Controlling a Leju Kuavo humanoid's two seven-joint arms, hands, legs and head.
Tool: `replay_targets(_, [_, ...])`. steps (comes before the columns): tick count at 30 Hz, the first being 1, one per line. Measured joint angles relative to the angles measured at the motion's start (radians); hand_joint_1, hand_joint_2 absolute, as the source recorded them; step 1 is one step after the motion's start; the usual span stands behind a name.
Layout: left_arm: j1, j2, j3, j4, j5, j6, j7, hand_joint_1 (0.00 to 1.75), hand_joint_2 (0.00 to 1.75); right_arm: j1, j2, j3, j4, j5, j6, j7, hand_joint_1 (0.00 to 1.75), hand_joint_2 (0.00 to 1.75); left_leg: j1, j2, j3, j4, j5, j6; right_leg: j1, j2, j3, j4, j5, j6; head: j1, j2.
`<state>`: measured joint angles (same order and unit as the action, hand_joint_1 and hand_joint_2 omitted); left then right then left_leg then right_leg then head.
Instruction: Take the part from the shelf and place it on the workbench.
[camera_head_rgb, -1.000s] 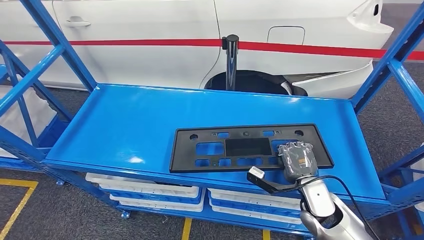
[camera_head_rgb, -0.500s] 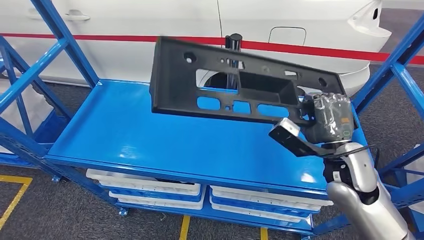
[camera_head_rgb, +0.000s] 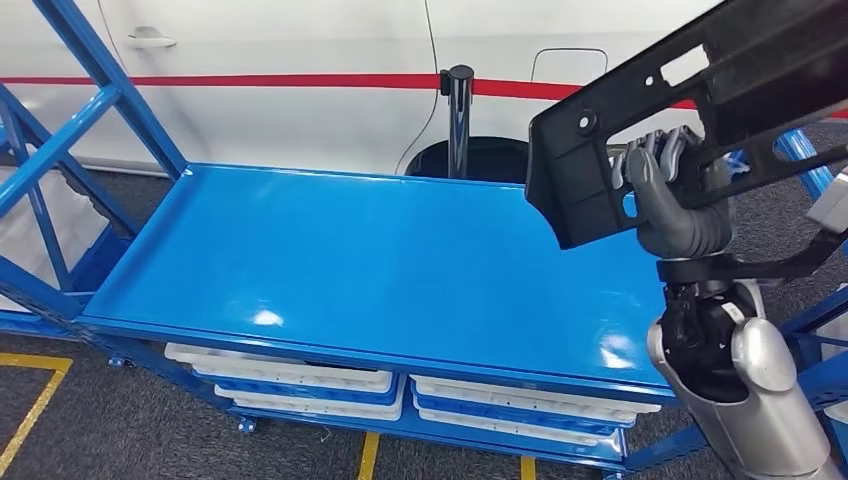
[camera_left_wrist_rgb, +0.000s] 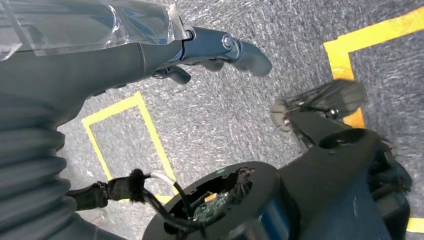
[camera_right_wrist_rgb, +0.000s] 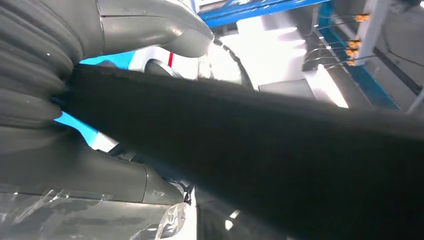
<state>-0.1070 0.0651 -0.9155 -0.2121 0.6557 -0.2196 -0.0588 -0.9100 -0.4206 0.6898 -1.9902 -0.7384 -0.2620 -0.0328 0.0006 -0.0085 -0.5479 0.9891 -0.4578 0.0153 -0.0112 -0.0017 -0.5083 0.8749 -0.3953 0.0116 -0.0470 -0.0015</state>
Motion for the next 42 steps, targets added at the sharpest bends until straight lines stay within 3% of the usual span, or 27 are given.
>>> replay_targets(2, [-0.002,0.000,0.000,0.000,0.001,-0.005,0.005,0.00,1.75,0.051,0.010,0.004,0.005,-0.016,0.014,-0.031,1.75,1.75,0.001,0.001,-0.081,0.165,-0.064,-0.006,0.001,0.000,-0.003,0.000,0.000,-0.004,0.000,0.000])
replay_targets(3, [-0.004,0.000,0.001,0.000,-0.002,-0.009,0.011,0.00,1.75,0.073,0.015,0.008,0.009,-0.019,0.022,-0.038,1.75,1.75,0.000,0.001,-0.107,0.214,-0.074,-0.006,0.002,0.001,-0.003,0.000,0.000,-0.004,-0.001,0.000])
replay_targets(4, [-0.007,0.001,0.001,0.000,-0.007,-0.014,0.016,0.00,1.75,0.092,0.020,0.013,0.013,-0.019,0.030,-0.043,1.75,1.75,-0.001,0.001,-0.112,0.219,-0.065,-0.004,0.003,0.001,-0.003,0.000,0.000,-0.004,-0.001,0.000])
replay_targets(5, [-0.010,0.001,0.001,0.000,-0.012,-0.019,0.021,0.00,1.75,0.107,0.025,0.018,0.018,-0.019,0.036,-0.046,1.75,1.75,-0.003,0.001,-0.093,0.175,-0.036,0.002,0.005,0.001,-0.001,0.000,0.000,-0.005,-0.001,0.000])
replay_targets(7, [-0.011,0.003,0.000,0.000,-0.017,-0.021,0.024,0.00,1.75,0.127,0.034,0.026,0.025,-0.017,0.042,-0.052,1.75,1.75,-0.011,0.000,-0.019,0.014,0.039,0.022,0.008,0.003,0.001,0.000,-0.001,-0.004,-0.001,0.000])
replay_targets(9, [-0.008,0.005,0.000,0.001,-0.007,-0.023,0.016,0.00,1.75,0.142,0.041,0.030,0.029,-0.010,0.044,-0.055,1.75,1.75,-0.020,0.000,0.030,-0.101,0.077,0.042,0.012,0.001,-0.001,0.001,-0.002,0.000,-0.001,0.000])
replay_targets(11, [-0.006,0.007,0.000,0.001,0.002,-0.022,0.006,0.00,1.75,0.159,0.045,0.033,0.031,-0.001,0.044,-0.054,1.75,1.75,-0.025,0.001,0.035,-0.124,0.080,0.052,0.013,-0.004,-0.003,-0.001,-0.002,0.009,-0.001,0.000])
replay_targets(13, [-0.005,0.008,0.000,0.001,0.004,-0.020,0.005,0.00,1.75,0.175,0.046,0.038,0.033,0.009,0.044,-0.048,1.75,1.75,-0.019,0.000,0.042,-0.135,0.089,0.056,0.012,-0.006,-0.007,0.010,-0.013,0.020,-0.001,0.000])
replay_targets(15, [-0.005,0.007,0.000,0.001,0.008,-0.019,0.007,0.00,1.75,0.184,0.047,0.045,0.036,0.024,0.044,-0.040,1.75,1.75,-0.013,0.000,0.050,-0.145,0.097,0.057,0.011,-0.004,-0.046,0.097,-0.066,0.030,0.000,0.000])
replay_targets(17, [-0.005,0.007,0.000,0.001,0.015,-0.019,0.007,0.00,1.75,0.194,0.047,0.051,0.040,0.044,0.043,-0.027,1.75,1.75,-0.015,-0.001,0.050,-0.145,0.098,0.057,0.009,-0.002,-0.121,0.255,-0.136,0.039,0.000,0.000])
replay_targets(18, [-0.005,0.007,0.000,0.001,0.020,-0.019,0.006,0.00,1.75,0.200,0.047,0.054,0.043,0.055,0.042,-0.018,1.75,1.75,-0.016,-0.001,0.050,-0.145,0.097,0.058,0.008,-0.002,-0.151,0.314,-0.153,0.041,0.000,0.000])
replay_targets(19, [-0.004,0.007,0.000,0.001,0.024,-0.019,0.006,0.00,1.75,0.206,0.047,0.057,0.046,0.063,0.042,-0.008,1.75,1.75,-0.017,-0.001,0.051,-0.144,0.097,0.058,0.008,-0.002,-0.164,0.332,-0.148,0.041,0.000,0.000])
replay_targets(20, [-0.003,0.007,0.000,0.001,0.027,-0.019,0.005,0.00,1.75,0.210,0.047,0.061,0.049,0.071,0.041,0.001,1.75,1.75,-0.018,-0.001,0.052,-0.144,0.096,0.057,0.008,-0.002,-0.153,0.303,-0.122,0.040,0.000,0.000])
replay_targets(22, [-0.002,0.007,0.000,0.001,0.033,-0.019,0.003,0.00,1.75,0.211,0.046,0.067,0.051,0.080,0.042,0.015,1.75,1.75,-0.019,-0.001,0.055,-0.143,0.094,0.056,0.010,-0.003,-0.081,0.146,-0.041,0.030,0.000,0.000])
replay_targets(24, [-0.004,0.007,0.000,0.001,0.036,-0.019,0.001,0.00,1.75,0.211,0.046,0.071,0.052,0.085,0.042,0.020,1.75,1.75,-0.024,-0.001,0.056,-0.141,0.090,0.051,0.014,-0.005,-0.020,0.018,0.006,0.017,0.000,0.000])
replay_targets(28, [-0.002,0.008,0.001,0.002,0.043,-0.019,0.008,0.00,1.75,0.210,0.046,0.082,0.053,0.121,0.034,0.052,1.75,1.75,-0.028,0.000,0.050,-0.129,0.078,0.035,0.011,-0.007,-0.009,-0.011,0.016,0.000,0.000,0.000])
replay_targets(30, [-0.001,0.008,0.001,0.002,0.048,-0.019,0.015,0.00,1.75,0.210,0.045,0.087,0.055,0.163,0.023,0.070,1.75,1.75,-0.024,0.000,0.016,-0.049,0.023,0.021,0.005,-0.010,-0.010,-0.013,0.023,-0.008,-0.001,0.000])
replay_targets(32, [0.000,0.007,0.002,0.002,0.052,-0.020,0.018,0.00,1.75,0.214,0.046,0.093,0.057,0.207,0.013,0.077,1.75,1.75,-0.012,0.000,-0.052,0.112,-0.061,0.007,0.004,-0.010,-0.015,-0.012,0.026,-0.011,-0.002,0.000])
replay_targets(33, [0.001,0.007,0.002,0.002,0.053,-0.020,0.019,0.00,1.75,0.219,0.046,0.097,0.058,0.224,0.009,0.078,1.75,1.75,-0.007,0.001,-0.081,0.181,-0.088,0.001,0.003,-0.010,-0.018,-0.011,0.026,-0.012,-0.002,0.000])
replay_targets(34, [0.002,0.007,0.002,0.002,0.054,-0.020,0.019,0.00,1.75,0.224,0.046,0.100,0.059,0.238,0.005,0.079,1.75,1.75,-0.002,0.001,-0.093,0.214,-0.096,-0.003,0.002,-0.009,-0.021,-0.009,0.027,-0.012,-0.002,0.000])
replay_targets(35, [0.003,0.007,0.002,0.002,0.054,-0.020,0.019,0.00,1.75,0.228,0.046,0.103,0.059,0.249,0.002,0.081,1.75,1.75,0.001,0.001,-0.083,0.200,-0.083,-0.006,0.002,-0.007,-0.023,-0.006,0.027,-0.011,-0.002,0.000])
replay_targets(36, [0.004,0.007,0.002,0.002,0.054,-0.020,0.019,0.00,1.75,0.230,0.046,0.106,0.059,0.260,-0.001,0.084,1.75,1.75,0.004,-0.002,-0.051,0.143,-0.055,-0.007,0.001,-0.003,-0.025,-0.004,0.028,-0.010,-0.002,0.000])
replay_targets(39, [0.005,0.007,0.002,0.002,0.055,-0.020,0.019,0.00,1.75,0.229,0.045,0.110,0.059,0.292,-0.005,0.099,1.75,1.75,0.009,-0.052,0.072,-0.085,0.029,0.001,0.000,0.014,-0.033,0.000,0.036,0.002,-0.002,0.000])
replay_targets(40, [0.006,0.007,0.002,0.002,0.055,-0.020,0.019,0.00,1.75,0.229,0.045,0.110,0.059,0.299,-0.005,0.104,1.75,1.75,0.008,-0.065,0.089,-0.118,0.040,0.005,0.000,0.018,-0.037,0.000,0.040,0.009,-0.002,0.000])
replay_targets(42, [0.007,0.007,0.002,0.002,0.055,-0.020,0.020,0.00,1.75,0.229,0.044,0.111,0.059,0.308,-0.007,0.111,1.75,1.75,0.004,-0.056,0.089,-0.129,0.050,0.012,-0.001,0.032,-0.047,-0.001,0.053,0.025,-0.001,0.000])
